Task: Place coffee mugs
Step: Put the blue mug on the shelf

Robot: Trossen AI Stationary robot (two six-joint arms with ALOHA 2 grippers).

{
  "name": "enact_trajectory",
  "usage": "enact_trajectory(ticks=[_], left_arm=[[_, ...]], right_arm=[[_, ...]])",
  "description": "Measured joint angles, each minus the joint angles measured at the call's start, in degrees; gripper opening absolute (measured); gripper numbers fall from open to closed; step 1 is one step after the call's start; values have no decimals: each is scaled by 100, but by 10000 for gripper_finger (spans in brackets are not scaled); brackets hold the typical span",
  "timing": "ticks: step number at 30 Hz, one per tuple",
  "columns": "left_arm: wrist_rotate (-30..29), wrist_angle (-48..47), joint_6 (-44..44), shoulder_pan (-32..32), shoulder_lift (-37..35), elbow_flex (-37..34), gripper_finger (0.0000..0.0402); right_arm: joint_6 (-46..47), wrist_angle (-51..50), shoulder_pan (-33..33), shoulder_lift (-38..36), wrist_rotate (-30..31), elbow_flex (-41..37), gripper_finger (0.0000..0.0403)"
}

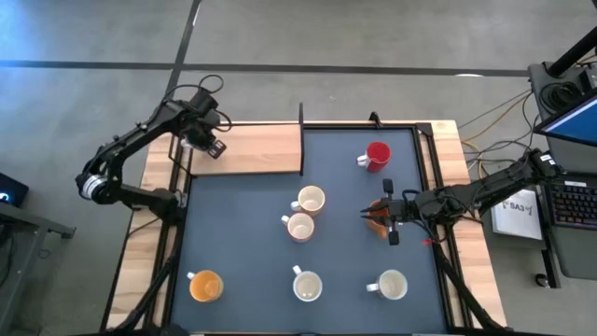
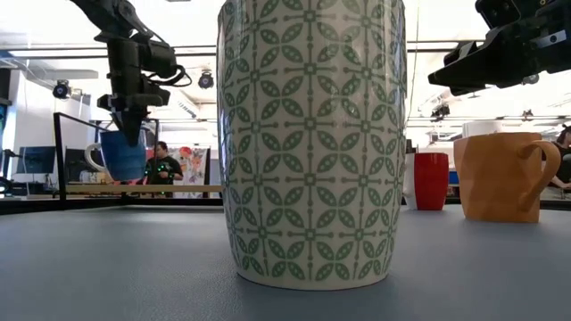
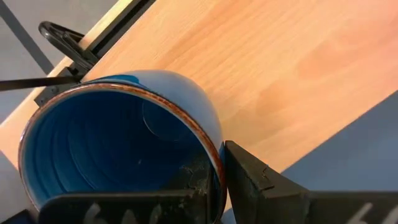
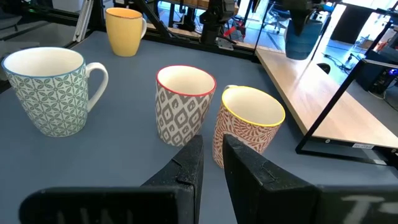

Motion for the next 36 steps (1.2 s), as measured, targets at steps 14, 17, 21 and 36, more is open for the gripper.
enact_trajectory(ticks=[14,17,21,36], left_arm=[[-42,85,265,190,721,357,24],[-71,91,317,191,810,613,39],[-85,-34,318,198,1017,872,68],[-320,-418,259,218,1515,1209,91]], right_arm=[[2,-2,0,0,0,0,50],[2,-2,0,-2,0,0,50],[2,-1,-1,0,0,0,50],[2,0,0,0,0,0,50]])
